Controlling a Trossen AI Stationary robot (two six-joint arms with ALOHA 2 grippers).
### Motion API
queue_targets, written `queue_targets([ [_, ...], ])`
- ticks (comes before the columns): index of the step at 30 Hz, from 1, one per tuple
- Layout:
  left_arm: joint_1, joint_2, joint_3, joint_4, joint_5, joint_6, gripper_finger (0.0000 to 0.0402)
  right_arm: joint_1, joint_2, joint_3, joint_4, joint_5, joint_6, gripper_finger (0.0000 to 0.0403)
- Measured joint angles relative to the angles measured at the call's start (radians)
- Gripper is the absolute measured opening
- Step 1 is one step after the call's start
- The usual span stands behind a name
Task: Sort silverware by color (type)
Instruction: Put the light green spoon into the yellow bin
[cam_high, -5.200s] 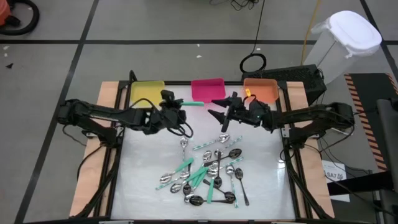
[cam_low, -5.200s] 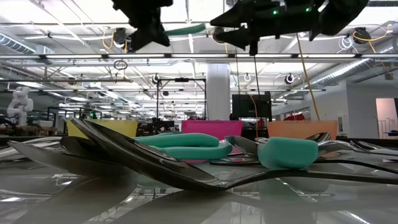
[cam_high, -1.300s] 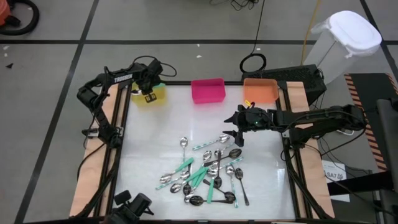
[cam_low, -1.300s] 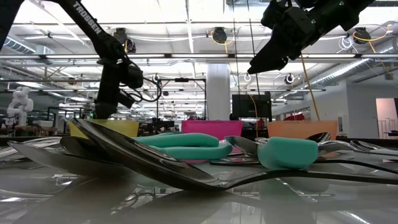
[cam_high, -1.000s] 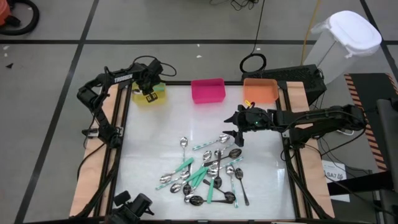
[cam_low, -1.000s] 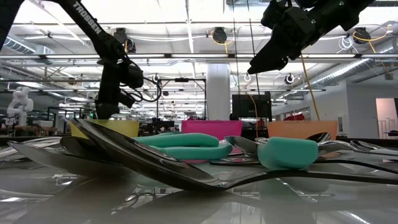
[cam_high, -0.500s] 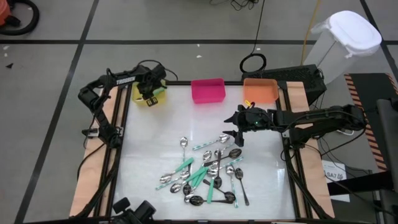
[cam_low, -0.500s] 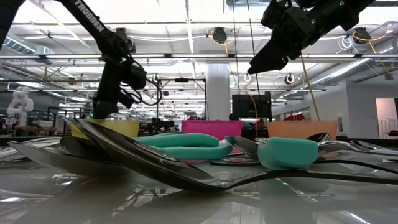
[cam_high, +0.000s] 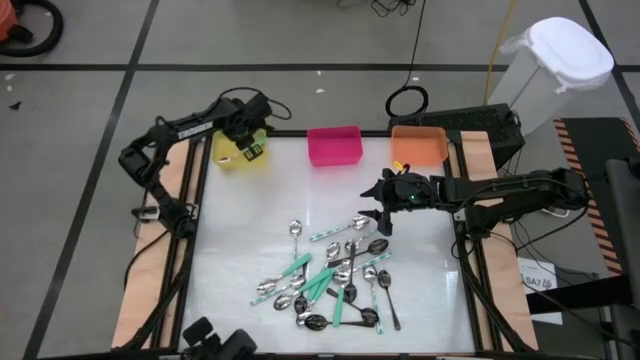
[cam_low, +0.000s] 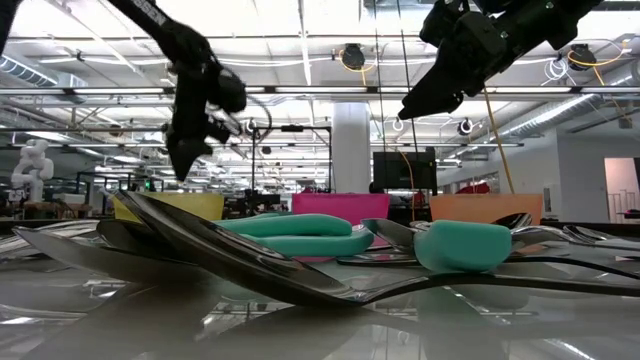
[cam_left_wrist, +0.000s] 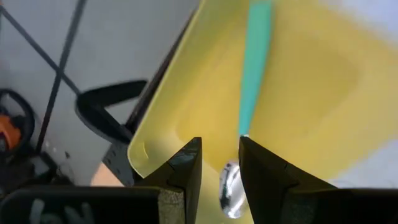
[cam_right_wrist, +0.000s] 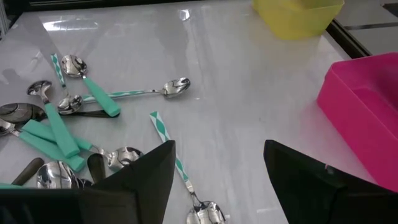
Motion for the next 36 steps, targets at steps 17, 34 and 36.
queue_targets([
  [17,-0.438,-0.185,0.015,-0.022,0.046,-0.178,0.0108,0.0,0.0,0.0,-0.033,0.0,0.006,0.0242],
  [34,-0.965,-0.155,0.014,0.006,-0.025,-0.547,0.0108,0.005,0.001,0.0,-0.084,0.0,0.093,0.0242],
  [36,-1.02,-0.151,0.012,0.006,-0.044,-0.597,0.0108,0.015,0.001,0.0,-0.084,0.001,0.104,0.0242],
])
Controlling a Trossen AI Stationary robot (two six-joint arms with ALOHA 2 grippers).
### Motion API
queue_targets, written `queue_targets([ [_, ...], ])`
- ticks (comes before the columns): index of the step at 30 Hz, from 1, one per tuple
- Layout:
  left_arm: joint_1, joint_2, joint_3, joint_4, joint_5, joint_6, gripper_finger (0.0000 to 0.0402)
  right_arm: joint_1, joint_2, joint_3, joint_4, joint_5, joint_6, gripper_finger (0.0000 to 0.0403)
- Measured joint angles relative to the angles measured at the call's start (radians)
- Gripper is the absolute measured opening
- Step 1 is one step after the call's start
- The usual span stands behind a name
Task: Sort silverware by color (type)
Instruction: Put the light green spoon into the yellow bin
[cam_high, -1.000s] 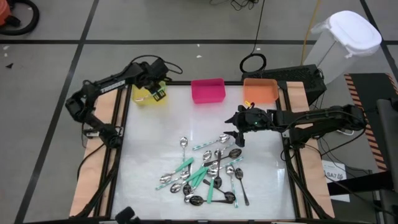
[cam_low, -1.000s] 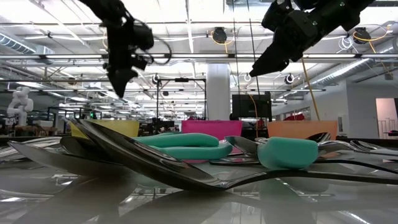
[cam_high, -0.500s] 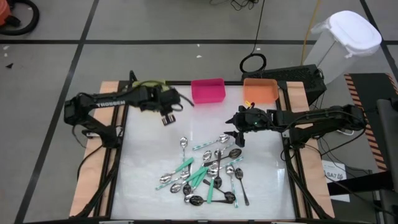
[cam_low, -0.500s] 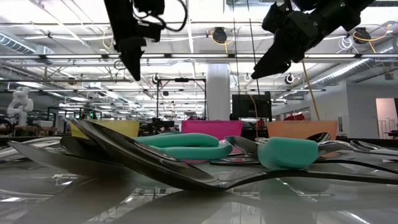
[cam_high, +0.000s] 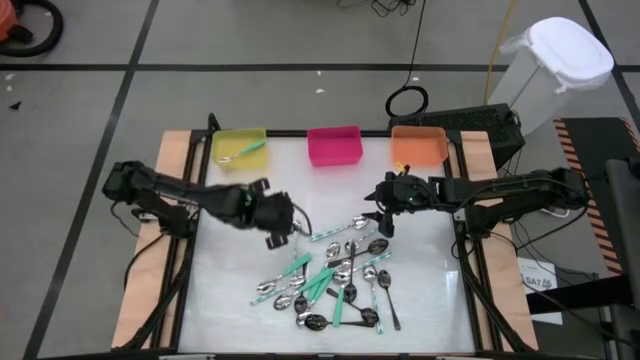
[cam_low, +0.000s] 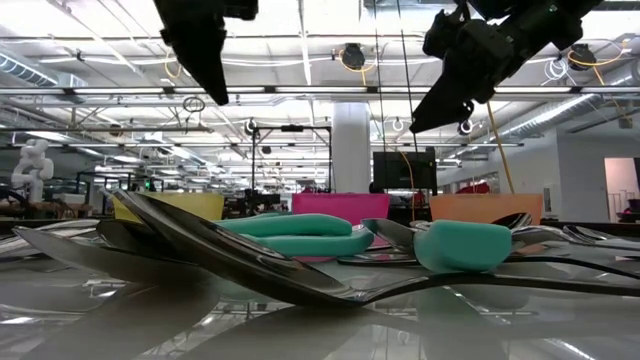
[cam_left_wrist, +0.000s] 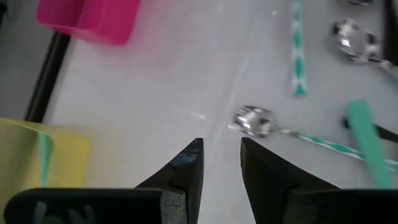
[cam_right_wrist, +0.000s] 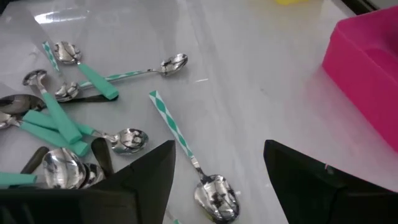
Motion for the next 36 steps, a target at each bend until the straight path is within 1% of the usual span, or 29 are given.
queue_targets([
  [3,-0.075,0.023,0.003,0.02,-0.028,-0.065,0.0108,0.027,0.007,0.0,0.0,0.002,0.02,0.0242],
  [8,-0.179,0.082,0.002,0.036,-0.035,-0.122,0.0108,0.097,0.035,-0.001,0.012,0.011,0.084,0.0242],
  [12,-0.238,0.143,0.002,0.036,-0.038,-0.173,0.0108,0.176,0.076,-0.001,0.049,0.08,0.152,0.0242],
  [22,-0.348,0.243,0.001,0.037,-0.04,-0.437,0.0108,0.362,0.213,-0.001,0.354,0.083,0.271,0.0242],
  [26,-0.396,0.263,0.001,0.062,-0.045,-0.542,0.0108,0.434,0.278,0.0,0.441,0.137,0.307,0.0242],
  [29,-0.434,0.27,0.001,0.109,-0.076,-0.593,0.0108,0.484,0.327,0.0,0.494,0.173,0.334,0.0242],
  [33,-0.479,0.27,0.001,0.16,-0.142,-0.615,0.0108,0.549,0.38,0.0,0.574,0.222,0.362,0.0242],
  [36,-0.506,0.27,0.001,0.16,-0.195,-0.63,0.0113,0.59,0.407,0.0,0.645,0.251,0.372,0.0242],
])
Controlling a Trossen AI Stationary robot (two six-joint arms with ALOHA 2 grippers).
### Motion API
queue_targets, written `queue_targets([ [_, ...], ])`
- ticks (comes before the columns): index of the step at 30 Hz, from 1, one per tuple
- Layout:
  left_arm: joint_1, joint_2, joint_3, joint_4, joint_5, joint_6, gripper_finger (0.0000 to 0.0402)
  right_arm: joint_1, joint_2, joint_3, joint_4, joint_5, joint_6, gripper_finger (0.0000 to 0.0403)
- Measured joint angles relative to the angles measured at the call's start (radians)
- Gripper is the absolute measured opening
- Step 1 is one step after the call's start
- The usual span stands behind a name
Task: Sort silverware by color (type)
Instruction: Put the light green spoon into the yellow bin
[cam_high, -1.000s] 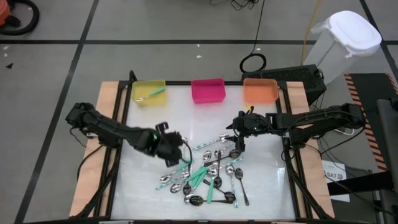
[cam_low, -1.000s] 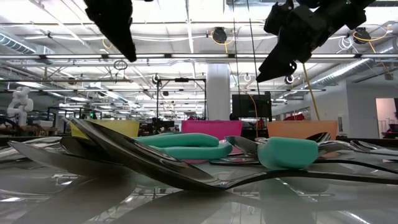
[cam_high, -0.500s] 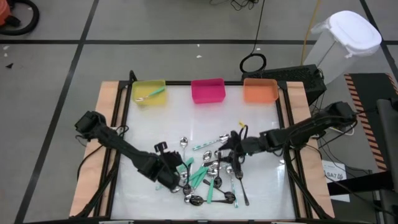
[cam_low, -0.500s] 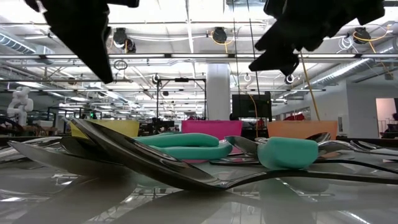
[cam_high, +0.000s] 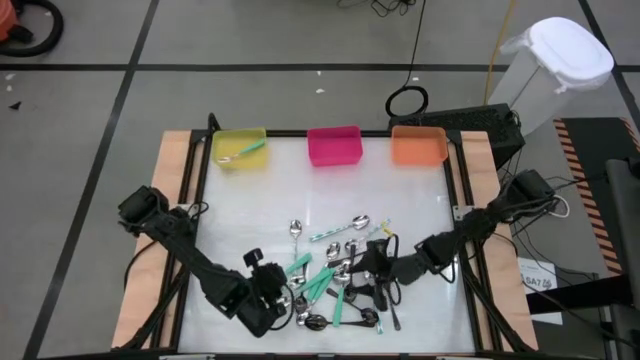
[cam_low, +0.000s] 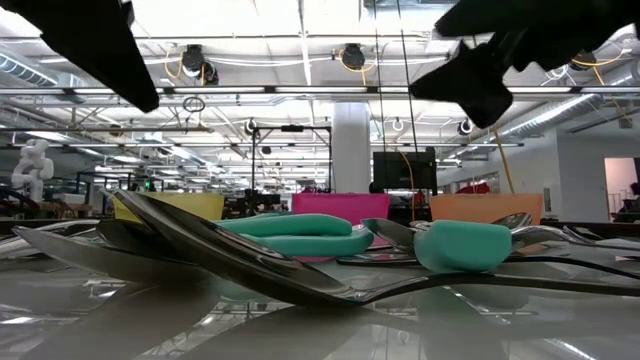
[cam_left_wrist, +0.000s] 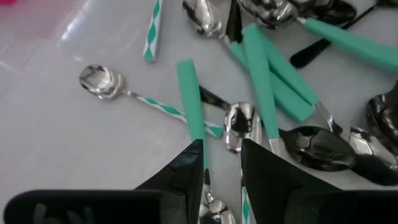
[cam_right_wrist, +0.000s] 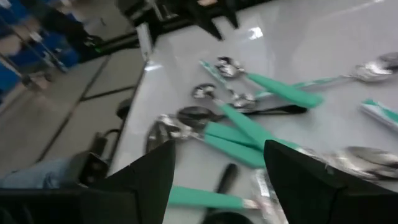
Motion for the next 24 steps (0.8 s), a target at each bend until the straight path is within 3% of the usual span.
queue_targets([
  [10,-0.002,0.0,0.0,0.05,-0.005,-0.01,0.0202,0.091,0.01,0.065,0.056,0.119,-0.068,0.0242],
  [17,0.026,0.032,0.001,0.102,0.007,0.033,0.0209,0.126,0.009,0.08,0.028,0.145,-0.112,0.0242],
  [24,0.083,0.131,-0.001,0.088,0.127,0.057,0.0209,0.149,0.009,0.08,-0.038,0.171,-0.162,0.0242],
])
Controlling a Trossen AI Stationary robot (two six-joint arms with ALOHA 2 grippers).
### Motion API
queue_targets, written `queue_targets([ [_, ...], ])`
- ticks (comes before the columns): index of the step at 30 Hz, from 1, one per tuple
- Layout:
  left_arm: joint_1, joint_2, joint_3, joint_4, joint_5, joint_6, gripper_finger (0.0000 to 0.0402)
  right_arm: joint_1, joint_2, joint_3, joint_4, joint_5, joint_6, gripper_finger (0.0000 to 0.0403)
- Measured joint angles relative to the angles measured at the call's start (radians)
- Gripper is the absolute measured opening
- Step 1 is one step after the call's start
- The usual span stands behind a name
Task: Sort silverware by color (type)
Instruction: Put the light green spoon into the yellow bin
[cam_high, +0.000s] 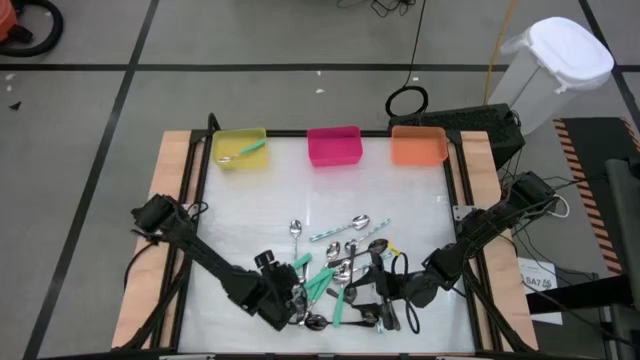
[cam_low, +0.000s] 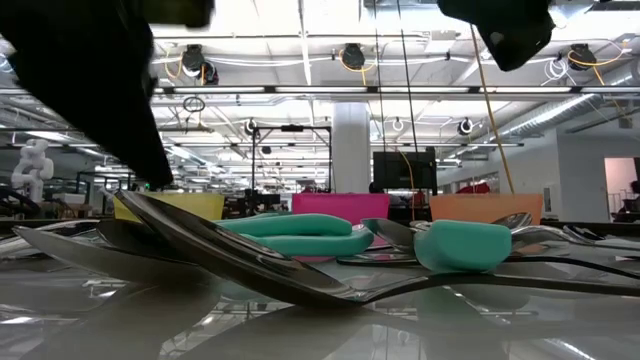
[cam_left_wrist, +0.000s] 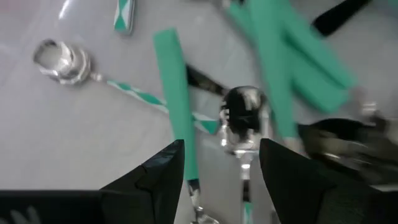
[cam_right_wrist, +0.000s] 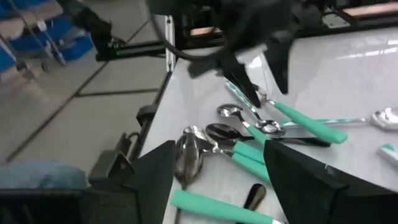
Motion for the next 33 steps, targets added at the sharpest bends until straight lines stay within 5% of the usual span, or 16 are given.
queue_targets([
  [9,0.061,-0.037,0.001,-0.107,0.074,0.037,0.0209,-0.006,-0.008,0.0,-0.159,-0.004,-0.265,0.0242],
  [16,0.134,-0.047,0.002,-0.112,0.298,0.123,0.0209,-0.039,-0.007,0.0,-0.228,-0.005,-0.366,0.0242],
  [22,0.168,-0.046,0.002,-0.108,0.46,0.097,0.0209,-0.08,-0.007,0.0,-0.224,-0.003,-0.142,0.0242],
  [33,0.148,-0.048,0.164,-0.205,0.472,0.112,0.0209,-0.078,-0.145,0.062,-0.17,-0.034,0.133,0.0242],
])
